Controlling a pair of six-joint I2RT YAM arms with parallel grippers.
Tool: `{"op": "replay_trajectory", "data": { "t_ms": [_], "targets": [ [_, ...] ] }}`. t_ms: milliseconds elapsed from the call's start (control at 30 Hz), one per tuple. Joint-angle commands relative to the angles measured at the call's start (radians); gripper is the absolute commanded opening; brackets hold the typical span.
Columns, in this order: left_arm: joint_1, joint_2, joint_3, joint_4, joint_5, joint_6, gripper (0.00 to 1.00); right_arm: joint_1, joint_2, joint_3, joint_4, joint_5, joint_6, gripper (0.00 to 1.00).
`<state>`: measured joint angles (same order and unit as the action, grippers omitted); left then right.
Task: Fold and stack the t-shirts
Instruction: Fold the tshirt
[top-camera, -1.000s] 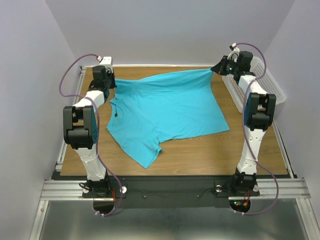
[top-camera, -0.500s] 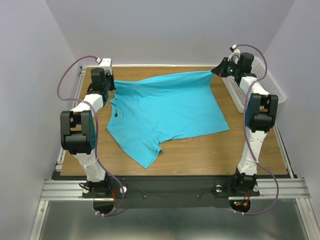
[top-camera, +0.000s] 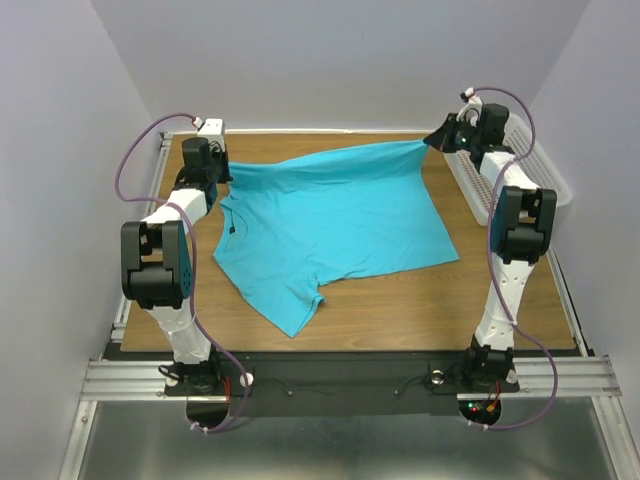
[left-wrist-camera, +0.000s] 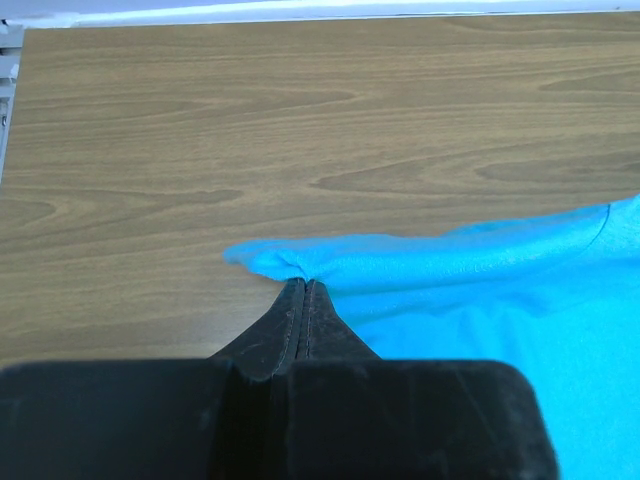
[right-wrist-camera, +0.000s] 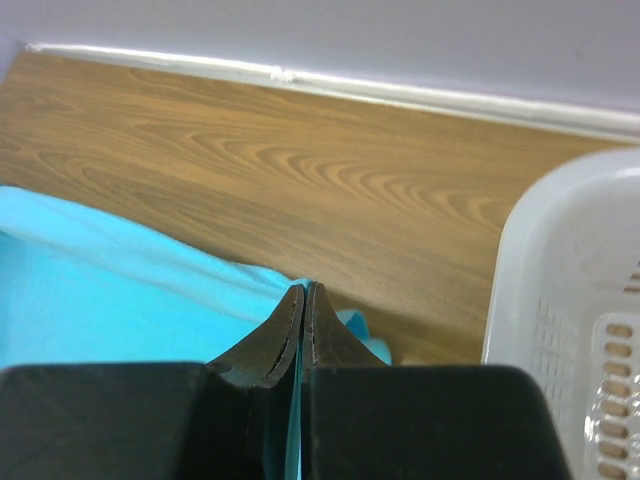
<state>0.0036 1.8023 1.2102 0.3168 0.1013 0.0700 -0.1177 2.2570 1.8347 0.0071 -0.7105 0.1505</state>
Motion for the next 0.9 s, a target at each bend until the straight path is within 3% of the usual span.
{"op": "replay_trajectory", "data": {
  "t_ms": [0, 300, 867],
  "targets": [
    [0.006, 0.006, 0.051, 0.021, -0.014, 0.008, 0.00, -0.008, 0.041, 0.109, 0.057, -0.006, -0.002, 0.01],
    [0.003, 0.061, 0.123, 0.004, -0.021, 0.008, 0.00, 0.006, 0.122, 0.196, 0.056, -0.014, 0.003, 0.01],
    [-0.001, 0.095, 0.146, -0.012, -0.045, 0.036, 0.00, 0.024, 0.110, 0.164, 0.054, -0.023, -0.049, 0.01]
  ]
}}
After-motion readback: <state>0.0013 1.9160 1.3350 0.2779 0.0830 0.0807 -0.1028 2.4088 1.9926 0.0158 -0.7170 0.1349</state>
